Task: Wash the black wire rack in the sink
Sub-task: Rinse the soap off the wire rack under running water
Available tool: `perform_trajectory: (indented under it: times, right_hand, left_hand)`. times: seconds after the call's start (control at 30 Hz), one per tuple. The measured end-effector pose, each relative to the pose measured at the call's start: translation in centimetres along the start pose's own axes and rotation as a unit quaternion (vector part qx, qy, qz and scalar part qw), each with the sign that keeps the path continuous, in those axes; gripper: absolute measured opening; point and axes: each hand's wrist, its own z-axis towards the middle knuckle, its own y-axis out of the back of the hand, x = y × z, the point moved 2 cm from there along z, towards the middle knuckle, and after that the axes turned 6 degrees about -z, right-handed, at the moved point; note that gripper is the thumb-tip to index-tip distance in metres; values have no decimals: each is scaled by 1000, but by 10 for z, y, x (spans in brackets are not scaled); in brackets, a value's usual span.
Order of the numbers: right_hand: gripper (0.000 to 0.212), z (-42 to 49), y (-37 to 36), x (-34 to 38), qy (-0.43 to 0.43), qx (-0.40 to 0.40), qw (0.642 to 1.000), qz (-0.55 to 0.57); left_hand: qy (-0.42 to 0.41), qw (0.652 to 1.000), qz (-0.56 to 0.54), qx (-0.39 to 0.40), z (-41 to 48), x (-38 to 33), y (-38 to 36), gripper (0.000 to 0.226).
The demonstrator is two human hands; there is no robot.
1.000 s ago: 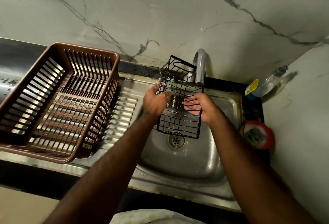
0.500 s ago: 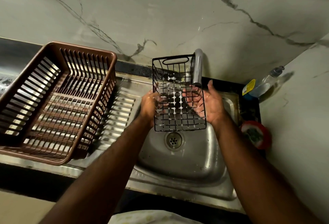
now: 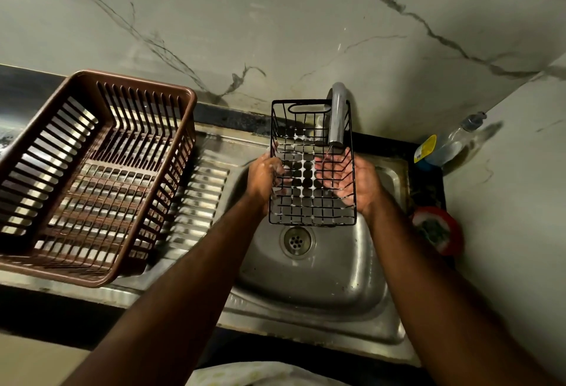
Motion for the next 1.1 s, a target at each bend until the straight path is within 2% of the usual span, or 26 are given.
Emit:
perform_trajectory:
  times: [0.07, 0.17, 0.27, 0.37, 0.4, 0.5, 0.7, 0.8, 0.93, 1.1]
  right_hand:
    - [59, 1, 1, -3, -8, -3, 1000, 7]
    - [66, 1, -1, -1, -47, -12, 998, -49]
    - [71, -2, -6, 2, -76, -1, 994, -79]
    - [69, -3, -13, 3, -85, -12, 993, -75]
    - [67, -2, -16, 3, -91, -21, 993, -78]
    - [66, 1, -21, -1, -99, -58, 989, -94]
    - [95, 3, -31, -11, -97, -32, 994, -47]
    - [85, 6, -34, -13, -90, -26, 994, -54]
    - [57, 7, -32, -15, -81, -18, 994, -73]
    - [33, 4, -30, -12, -59, -41, 987, -141]
  left_hand:
    - [-9, 1000, 14, -7, 3, -1, -2, 40]
    - [-17, 1000, 16, -17, 8, -2, -1, 50]
    - [-35, 999, 27, -18, 7, -6, 0, 47]
    - [-55, 998, 26, -26, 2, -12, 0, 35]
    - [-63, 997, 31, -26, 0, -13, 1, 37]
    - [-89, 995, 45, -8, 1, -19, 6, 64]
    - [-87, 992, 59, -74, -5, -29, 8, 62]
    - [-80, 989, 84, -91, -6, -34, 7, 61]
    - [-76, 984, 117, -115, -9, -39, 5, 60]
    - [-68, 985, 108, -116, -13, -34, 1, 71]
